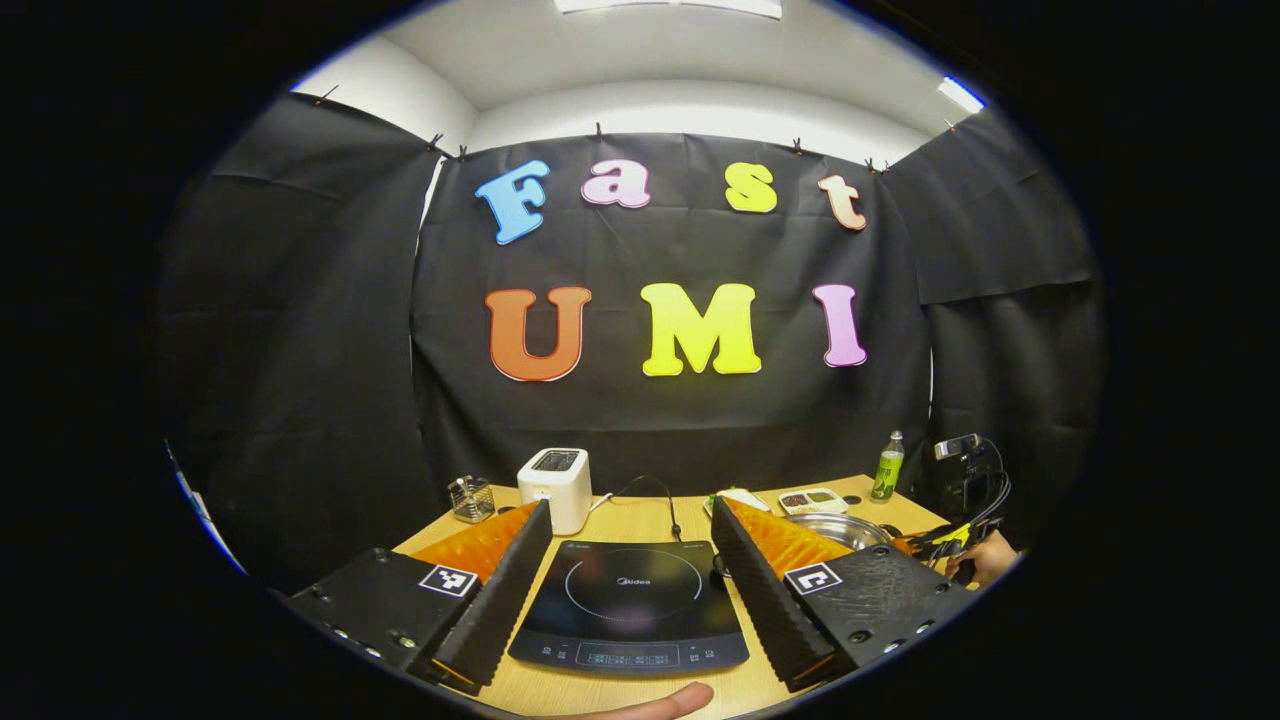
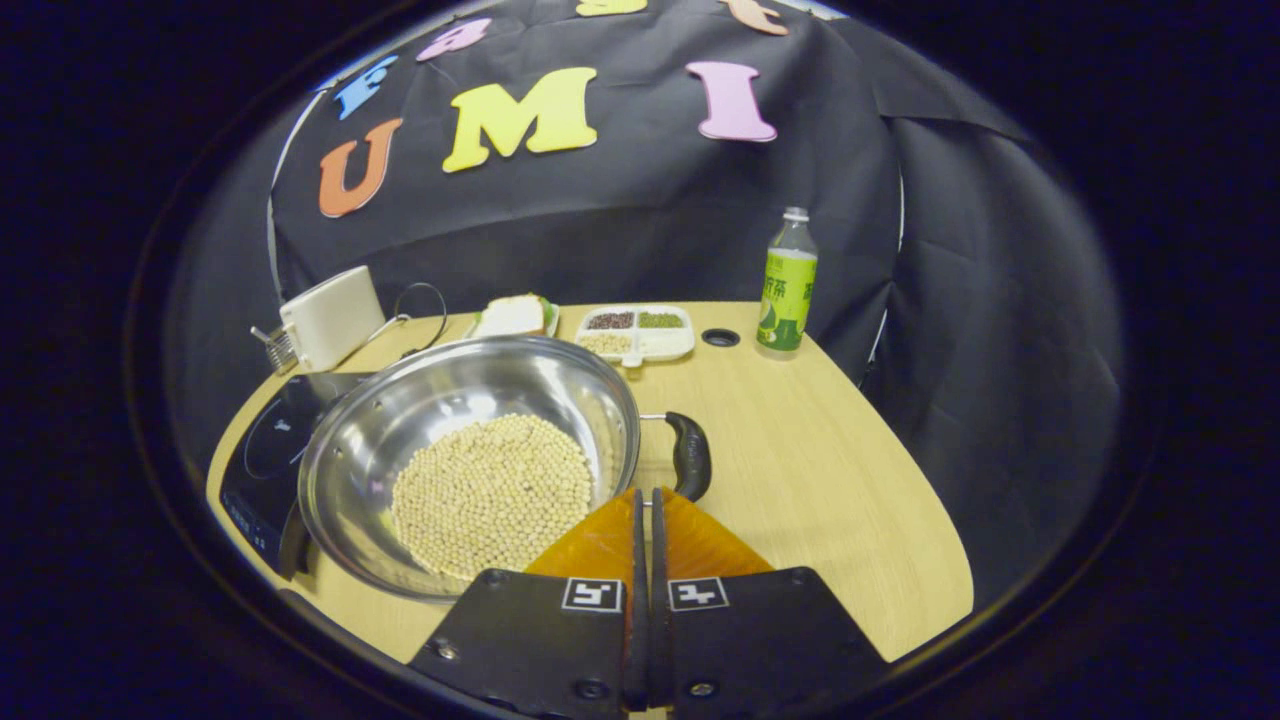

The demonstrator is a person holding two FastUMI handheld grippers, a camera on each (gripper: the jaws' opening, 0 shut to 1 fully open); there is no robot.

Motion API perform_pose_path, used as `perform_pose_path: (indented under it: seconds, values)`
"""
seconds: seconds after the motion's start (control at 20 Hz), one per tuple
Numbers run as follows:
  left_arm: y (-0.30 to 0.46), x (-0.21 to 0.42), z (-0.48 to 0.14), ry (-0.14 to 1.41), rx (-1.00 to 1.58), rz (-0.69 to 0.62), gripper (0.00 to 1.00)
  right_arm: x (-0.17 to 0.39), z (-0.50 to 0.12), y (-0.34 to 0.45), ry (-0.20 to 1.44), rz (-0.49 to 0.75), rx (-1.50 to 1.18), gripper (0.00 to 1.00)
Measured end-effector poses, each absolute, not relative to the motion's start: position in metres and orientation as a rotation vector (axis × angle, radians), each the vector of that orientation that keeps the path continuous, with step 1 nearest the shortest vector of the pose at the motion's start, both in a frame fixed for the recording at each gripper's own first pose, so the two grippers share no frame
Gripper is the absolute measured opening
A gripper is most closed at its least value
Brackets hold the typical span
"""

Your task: First push the handle of the pot to place it horizontally, then grasp the pot with both hands and set it on the induction cooktop.

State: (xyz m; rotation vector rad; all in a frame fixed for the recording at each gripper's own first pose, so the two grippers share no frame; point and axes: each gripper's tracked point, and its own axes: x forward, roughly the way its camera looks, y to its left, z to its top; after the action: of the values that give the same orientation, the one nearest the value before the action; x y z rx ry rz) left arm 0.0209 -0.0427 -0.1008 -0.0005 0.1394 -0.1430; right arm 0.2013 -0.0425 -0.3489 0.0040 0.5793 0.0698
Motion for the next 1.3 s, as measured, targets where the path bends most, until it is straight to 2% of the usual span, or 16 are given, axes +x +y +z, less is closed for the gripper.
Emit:
perform_pose_path:
  seconds: [0.25, 0.35, 0.45, 0.6, 0.7, 1.3]
  values:
    - [-0.061, 0.037, -0.116, 0.193, 0.007, -0.17, 0.96, 0.19, -0.302, -0.05, 0.466, 0.043, 0.023, 0.09]
    - [-0.071, 0.047, -0.119, 0.213, 0.004, -0.181, 0.96, 0.185, -0.285, -0.053, 0.427, 0.034, 0.02, 0.18]
    - [-0.084, 0.056, -0.124, 0.231, 0.0, -0.195, 0.96, 0.178, -0.271, -0.053, 0.401, 0.053, 0.0, 0.4]
    - [-0.103, 0.07, -0.136, 0.265, 0.001, -0.219, 0.96, 0.175, -0.255, -0.053, 0.37, 0.065, -0.024, 0.92]
    - [-0.117, 0.079, -0.147, 0.289, 0.0, -0.235, 0.96, 0.174, -0.253, -0.054, 0.386, 0.057, -0.046, 1.0]
    - [-0.185, 0.141, -0.26, 0.56, 0.054, -0.305, 0.96, 0.199, -0.291, -0.049, 0.534, 0.042, -0.007, 1.0]
